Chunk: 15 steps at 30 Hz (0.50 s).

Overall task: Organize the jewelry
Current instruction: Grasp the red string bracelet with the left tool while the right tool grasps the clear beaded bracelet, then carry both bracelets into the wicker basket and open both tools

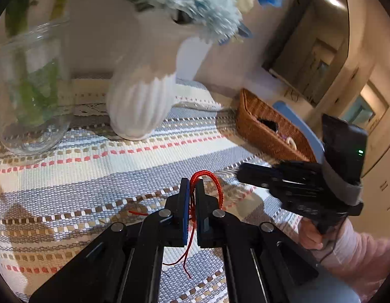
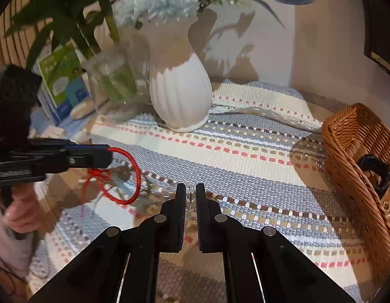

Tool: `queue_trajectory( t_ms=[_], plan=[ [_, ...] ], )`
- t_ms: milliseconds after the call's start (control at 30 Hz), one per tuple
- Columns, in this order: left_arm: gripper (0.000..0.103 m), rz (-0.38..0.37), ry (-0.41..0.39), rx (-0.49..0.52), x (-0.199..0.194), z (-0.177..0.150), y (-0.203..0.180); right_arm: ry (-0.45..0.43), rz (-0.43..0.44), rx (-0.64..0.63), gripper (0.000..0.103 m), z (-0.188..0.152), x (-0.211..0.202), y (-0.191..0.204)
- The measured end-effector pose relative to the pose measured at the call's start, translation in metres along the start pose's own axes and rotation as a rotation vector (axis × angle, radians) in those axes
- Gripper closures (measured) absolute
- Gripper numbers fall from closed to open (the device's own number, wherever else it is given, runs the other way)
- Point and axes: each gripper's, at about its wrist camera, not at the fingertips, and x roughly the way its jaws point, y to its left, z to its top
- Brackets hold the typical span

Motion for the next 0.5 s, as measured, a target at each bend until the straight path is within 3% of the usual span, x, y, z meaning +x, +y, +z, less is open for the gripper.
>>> queue_trajectory(
  t_ms=[300, 500],
  plan=[
    [0.101, -0.002, -0.039, 0.012, -0.012, 0.000, -0.006, -0.057, -0.003, 0.054, 0.096, -0.008, -0.060, -0.003],
    [0.101, 0.038, -0.006, 0.049, -0.005, -0.002, -0.025, -0.080, -0.053, 0.109, 0.096, -0.019, -0.097, -0.021]
  ],
)
